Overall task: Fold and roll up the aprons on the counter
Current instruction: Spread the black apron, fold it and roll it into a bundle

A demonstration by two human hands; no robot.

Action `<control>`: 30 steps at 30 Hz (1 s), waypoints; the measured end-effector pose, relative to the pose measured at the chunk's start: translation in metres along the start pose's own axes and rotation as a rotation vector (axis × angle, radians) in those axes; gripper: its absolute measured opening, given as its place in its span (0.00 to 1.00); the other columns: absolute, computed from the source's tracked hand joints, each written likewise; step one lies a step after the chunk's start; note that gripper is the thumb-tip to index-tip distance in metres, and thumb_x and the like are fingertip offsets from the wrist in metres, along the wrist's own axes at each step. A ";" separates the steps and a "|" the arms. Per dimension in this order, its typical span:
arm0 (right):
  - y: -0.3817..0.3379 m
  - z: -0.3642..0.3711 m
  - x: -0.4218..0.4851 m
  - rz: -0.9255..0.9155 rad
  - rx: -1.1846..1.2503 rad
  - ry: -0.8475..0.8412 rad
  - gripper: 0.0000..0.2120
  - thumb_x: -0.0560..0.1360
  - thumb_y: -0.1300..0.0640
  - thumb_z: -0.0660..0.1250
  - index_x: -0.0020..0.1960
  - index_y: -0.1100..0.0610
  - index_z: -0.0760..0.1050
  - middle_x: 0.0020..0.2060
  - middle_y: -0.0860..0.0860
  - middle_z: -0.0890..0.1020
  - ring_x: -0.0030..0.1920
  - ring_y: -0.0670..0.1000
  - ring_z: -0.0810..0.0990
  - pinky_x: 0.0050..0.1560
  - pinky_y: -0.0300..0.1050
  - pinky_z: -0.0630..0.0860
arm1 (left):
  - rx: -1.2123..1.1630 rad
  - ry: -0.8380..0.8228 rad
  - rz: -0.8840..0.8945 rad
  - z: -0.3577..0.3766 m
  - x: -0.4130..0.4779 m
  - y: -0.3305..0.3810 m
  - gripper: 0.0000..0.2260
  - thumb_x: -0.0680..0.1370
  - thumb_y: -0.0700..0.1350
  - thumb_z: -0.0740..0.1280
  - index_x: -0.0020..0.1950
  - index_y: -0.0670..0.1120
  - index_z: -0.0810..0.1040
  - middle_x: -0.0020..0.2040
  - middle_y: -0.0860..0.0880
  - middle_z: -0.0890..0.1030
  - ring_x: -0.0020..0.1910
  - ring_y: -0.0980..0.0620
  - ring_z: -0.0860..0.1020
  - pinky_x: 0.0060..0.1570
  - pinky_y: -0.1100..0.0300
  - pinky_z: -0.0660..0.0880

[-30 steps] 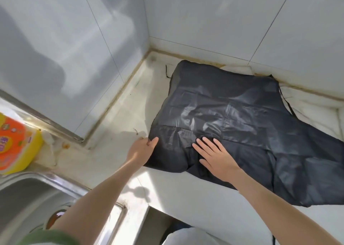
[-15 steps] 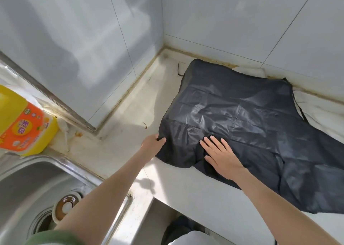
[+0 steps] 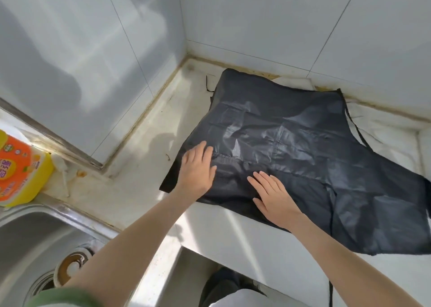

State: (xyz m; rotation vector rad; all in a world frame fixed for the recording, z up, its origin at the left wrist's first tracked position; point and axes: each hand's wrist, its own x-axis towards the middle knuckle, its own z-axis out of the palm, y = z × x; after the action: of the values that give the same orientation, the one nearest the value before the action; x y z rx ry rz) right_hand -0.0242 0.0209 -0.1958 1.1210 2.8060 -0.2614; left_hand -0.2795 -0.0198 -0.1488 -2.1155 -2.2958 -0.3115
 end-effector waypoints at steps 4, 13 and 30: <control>0.025 -0.005 -0.036 0.127 0.093 -0.043 0.32 0.71 0.62 0.60 0.74 0.54 0.60 0.70 0.51 0.66 0.70 0.55 0.65 0.70 0.47 0.54 | -0.060 -0.447 0.352 0.018 0.008 0.064 0.35 0.79 0.62 0.57 0.79 0.51 0.44 0.78 0.46 0.36 0.77 0.47 0.36 0.73 0.48 0.35; 0.074 -0.002 -0.116 0.290 0.099 -0.214 0.36 0.75 0.32 0.45 0.78 0.45 0.43 0.77 0.44 0.47 0.77 0.47 0.45 0.74 0.46 0.44 | 0.078 -0.648 0.456 0.056 0.009 0.070 0.41 0.70 0.73 0.43 0.73 0.55 0.27 0.72 0.50 0.25 0.71 0.51 0.25 0.73 0.48 0.31; 0.154 -0.048 -0.122 0.966 0.341 0.167 0.26 0.81 0.51 0.56 0.76 0.57 0.55 0.72 0.55 0.66 0.72 0.58 0.63 0.68 0.59 0.60 | 0.184 -0.426 0.480 0.033 0.029 0.096 0.34 0.79 0.65 0.52 0.79 0.49 0.47 0.76 0.45 0.57 0.74 0.45 0.57 0.74 0.51 0.46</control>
State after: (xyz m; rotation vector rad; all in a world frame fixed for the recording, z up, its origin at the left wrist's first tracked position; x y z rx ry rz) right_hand 0.1680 0.0582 -0.1468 2.4699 2.0155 -0.5526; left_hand -0.1831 0.0209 -0.1633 -2.7240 -1.7792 0.3737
